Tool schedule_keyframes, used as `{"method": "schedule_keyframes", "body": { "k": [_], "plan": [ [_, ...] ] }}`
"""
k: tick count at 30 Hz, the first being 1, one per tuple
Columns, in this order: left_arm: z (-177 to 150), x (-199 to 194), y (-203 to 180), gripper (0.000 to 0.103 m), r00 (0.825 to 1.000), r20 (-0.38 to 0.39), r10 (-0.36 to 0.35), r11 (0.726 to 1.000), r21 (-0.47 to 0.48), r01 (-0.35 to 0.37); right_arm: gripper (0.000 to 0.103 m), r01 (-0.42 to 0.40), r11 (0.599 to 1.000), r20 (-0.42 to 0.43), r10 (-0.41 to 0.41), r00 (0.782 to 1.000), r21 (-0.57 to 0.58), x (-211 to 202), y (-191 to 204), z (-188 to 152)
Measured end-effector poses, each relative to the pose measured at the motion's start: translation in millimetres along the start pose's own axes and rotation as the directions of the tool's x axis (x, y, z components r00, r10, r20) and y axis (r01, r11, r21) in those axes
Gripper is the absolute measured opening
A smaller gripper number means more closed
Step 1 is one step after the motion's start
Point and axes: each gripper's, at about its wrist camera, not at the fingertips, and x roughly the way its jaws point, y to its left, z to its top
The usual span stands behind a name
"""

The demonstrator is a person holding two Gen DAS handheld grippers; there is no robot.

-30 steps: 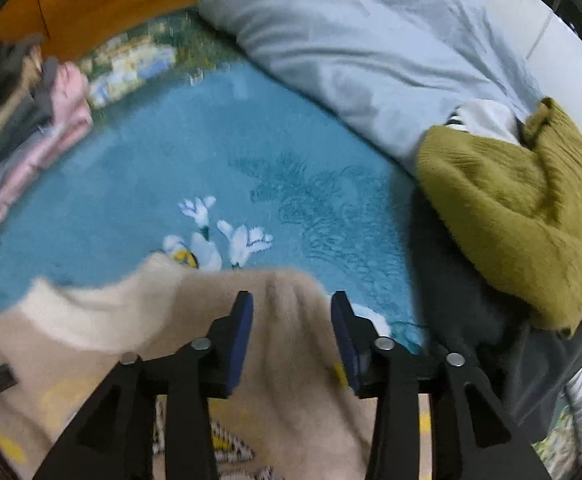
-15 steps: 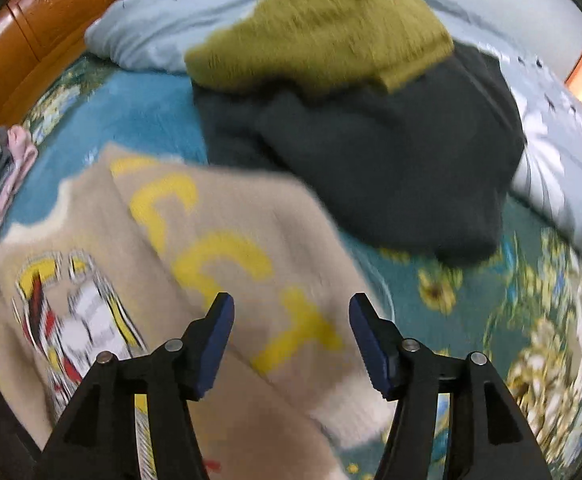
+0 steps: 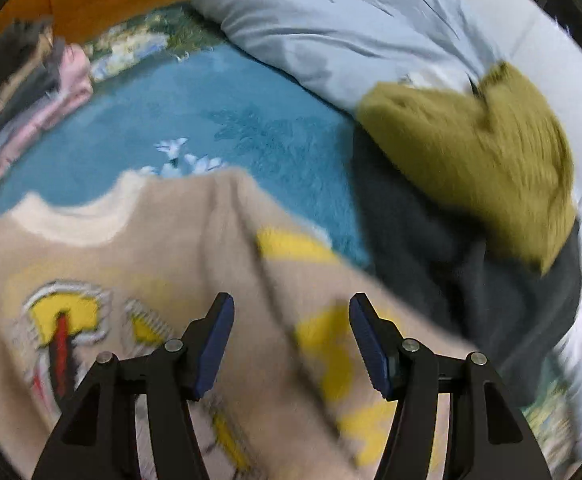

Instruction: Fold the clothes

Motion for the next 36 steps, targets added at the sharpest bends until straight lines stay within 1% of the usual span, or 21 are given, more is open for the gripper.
{"method": "schedule_keyframes", "body": {
  "k": [1, 2, 3, 5, 6, 7, 8, 9, 10, 13, 15, 18, 21, 25, 26, 28, 30, 33, 34, 35, 36],
  "plan": [
    [0.1, 0.5, -2.0, 0.052, 1.0, 0.007, 0.01, 1.0, 0.012, -0.01, 0.056, 0.032, 0.999, -0.012, -0.032, 0.999, -0.013, 3.8, 1.9, 3.4],
    [0.5, 1.9, -3.8, 0.052, 1.0, 0.009, 0.018, 1.0, 0.021, -0.018, 0.046, 0.047, 0.999, -0.024, -0.048, 0.999, -0.018, 7.2, 1.8, 5.3],
    [1.2, 4.9, -5.1, 0.052, 1.0, 0.002, 0.021, 0.999, 0.028, -0.021, 0.042, 0.059, 0.998, -0.037, -0.06, 0.998, -0.021, 10.6, 1.3, 7.1],
    [2.4, 11.1, -7.8, 0.046, 1.0, -0.012, 0.029, 0.999, 0.041, -0.029, 0.04, 0.076, 0.997, -0.074, -0.078, 0.994, -0.029, 20.1, -0.5, 8.2],
    [2.3, 14.3, -9.0, 0.045, 0.999, -0.021, 0.038, 0.998, 0.047, -0.037, 0.032, 0.083, 0.996, -0.101, -0.088, 0.991, -0.043, 27.7, 0.7, 8.6],
    [2.5, 17.1, -10.3, 0.042, 0.999, -0.029, 0.042, 0.998, 0.052, -0.041, 0.026, 0.092, 0.994, -0.113, -0.098, 0.989, -0.061, 33.6, 2.3, 10.9],
    [2.8, 18.0, -11.3, 0.033, 0.999, -0.029, 0.037, 0.998, 0.054, -0.035, 0.013, 0.104, 0.991, -0.113, -0.113, 0.987, -0.078, 35.9, 5.4, 11.9],
    [2.9, 17.4, -11.6, 0.027, 0.999, -0.023, 0.027, 0.998, 0.053, -0.026, 0.008, 0.125, 0.988, -0.104, -0.135, 0.985, -0.093, 35.5, 7.8, 15.1],
    [2.9, 16.7, -11.8, 0.022, 1.0, -0.018, 0.018, 0.998, 0.052, -0.017, 0.008, 0.146, 0.984, -0.089, -0.155, 0.984, -0.099, 33.4, 8.0, 20.2],
    [3.0, 12.4, -8.1, 0.017, 1.0, 0.015, 0.01, 0.999, 0.032, -0.01, 0.007, 0.228, 0.971, -0.007, -0.229, 0.973, -0.064, 16.0, -6.1, 53.1],
    [5.4, 10.6, -1.9, 0.017, 0.999, 0.04, 0.008, 1.0, -0.007, -0.008, 0.007, 0.235, 0.972, 0.055, -0.233, 0.971, -0.026, -2.0, -15.5, 85.0],
    [9.6, 12.0, 11.5, 0.017, 0.999, 0.051, -0.007, 0.997, -0.079, 0.011, 0.007, 0.234, 0.972, 0.127, -0.228, 0.965, -0.032, -18.3, -5.3, 118.3],
    [11.5, 17.1, 18.7, 0.017, 0.999, 0.035, -0.015, 0.993, -0.115, 0.019, 0.007, 0.23, 0.966, 0.104, -0.219, 0.97, -0.114, -5.5, 21.5, 134.1],
    [10.1, 19.6, 16.8, 0.02, 0.999, 0.033, -0.009, 0.993, -0.118, 0.013, 0.008, 0.222, 0.96, 0.05, -0.217, 0.975, -0.17, 26.0, 46.9, 132.7],
    [10.0, 19.6, 16.6, 0.02, 0.999, 0.033, -0.009, 0.993, -0.117, 0.013, 0.009, 0.223, 0.961, 0.051, -0.217, 0.975, -0.166, 26.5, 48.7, 128.5],
    [11.0, 19.4, 18.8, 0.023, 1.0, 0.03, -0.008, 0.993, -0.118, 0.012, 0.018, 0.178, 0.973, 0.05, -0.173, 0.984, -0.145, 19.3, 44.2, 123.9],
    [12.3, 18.5, 18.0, 0.028, 0.999, 0.033, -0.002, 0.993, -0.119, 0.006, 0.048, 0.113, 0.987, 0.051, -0.107, 0.993, -0.117, 7.2, 35.5, 119.2],
    [13.3, 13.3, 15.5, 0.044, 0.998, 0.059, 0.035, 0.993, -0.113, -0.028, 0.053, 0.005, 0.999, 0.124, 0.0, 0.992, -0.042, -29.1, 11.3, 99.7],
    [13.5, 10.5, 14.2, 0.052, 0.996, 0.076, 0.045, 0.993, -0.112, -0.036, 0.055, -0.024, 1.0, 0.152, 0.025, 0.988, -0.011, -40.6, -1.3, 90.5],
    [12.7, 5.4, 14.1, 0.057, 0.994, 0.099, 0.047, 0.993, -0.112, -0.036, 0.062, -0.048, 0.998, 0.178, 0.041, 0.983, 0.036, -50.0, -20.1, 74.5],
    [12.0, 0.3, 14.1, 0.057, 0.991, 0.122, 0.049, 0.993, -0.113, -0.035, 0.067, -0.063, 0.996, 0.183, 0.05, 0.982, 0.067, -53.1, -33.3, 60.5]
  ]
}}
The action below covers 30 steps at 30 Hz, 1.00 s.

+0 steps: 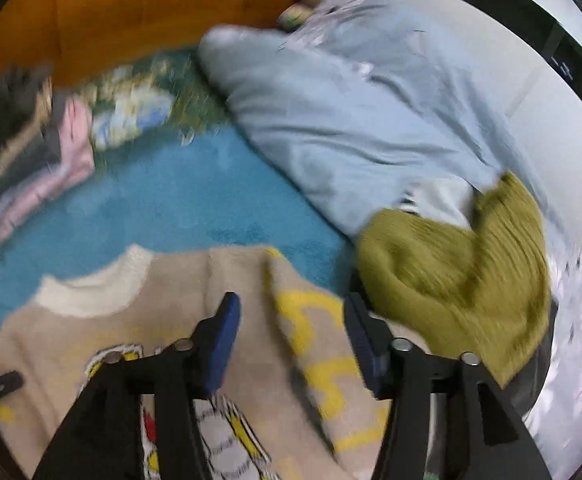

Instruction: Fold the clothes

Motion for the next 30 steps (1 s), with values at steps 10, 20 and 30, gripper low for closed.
{"method": "schedule_keyframes", "body": {
  "k": [10, 20, 30],
  "plan": [
    [-7.8, -27.2, 1.4, 0.061, 0.995, 0.096, -0.006, 1.0, 0.009, 0.005, 0.068, 0.08, 0.991, -0.218, -0.056, 0.974, 0.106, 52.9, -36.3, -107.4],
    [-10.6, -35.2, 17.6, 0.064, 0.994, 0.105, -0.014, 0.997, -0.073, 0.022, 0.017, 0.355, 0.932, -0.245, -0.363, 0.899, -0.077, 81.1, -9.5, -87.4],
    [-11.3, -31.3, 13.5, 0.064, 0.996, 0.077, -0.035, 0.998, -0.049, 0.039, 0.006, -0.147, 0.964, -0.279, 0.082, 0.957, -0.221, -27.8, 22.7, -35.2]
  ]
}}
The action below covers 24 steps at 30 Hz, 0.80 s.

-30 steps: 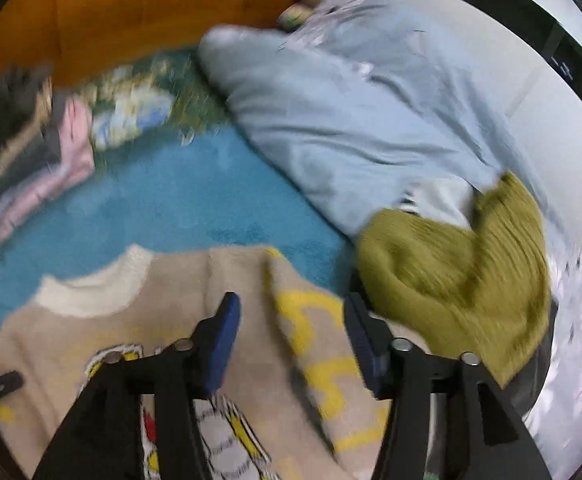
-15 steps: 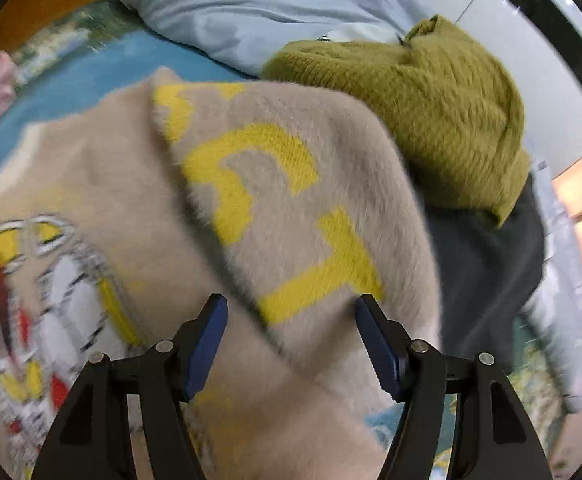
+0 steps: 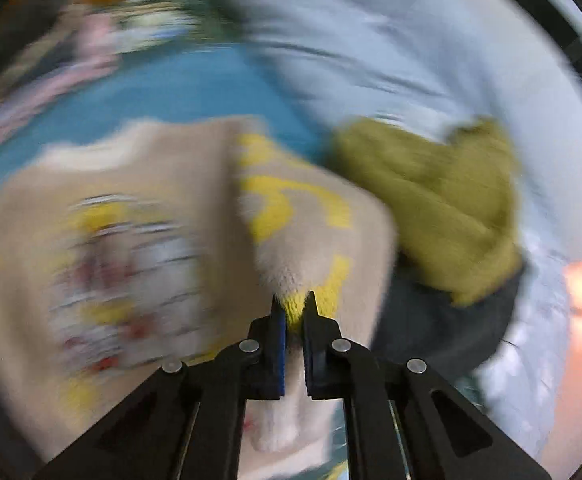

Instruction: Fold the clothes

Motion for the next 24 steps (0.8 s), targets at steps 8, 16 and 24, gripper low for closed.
{"method": "schedule_keyframes", "body": {
  "k": [8, 16, 24],
  "plan": [
    [1.2, -7.2, 13.4, 0.067, 1.0, 0.01, -0.027, 0.998, -0.061, 0.027, 0.006, -0.301, 0.945, -0.082, 0.312, 0.946, 0.126, 56.5, 83.3, 58.5],
    [2.5, -0.8, 21.0, 0.068, 0.998, -0.026, -0.061, 0.992, -0.109, 0.058, 0.023, -0.226, 0.961, -0.12, 0.245, 0.962, 0.157, 106.4, 140.4, 71.8],
    [6.8, 4.1, 27.2, 0.068, 0.996, -0.039, -0.079, 0.987, -0.142, 0.072, 0.057, -0.347, 0.932, 0.088, 0.339, 0.936, 0.101, 31.2, 114.8, 30.4]
  ]
}}
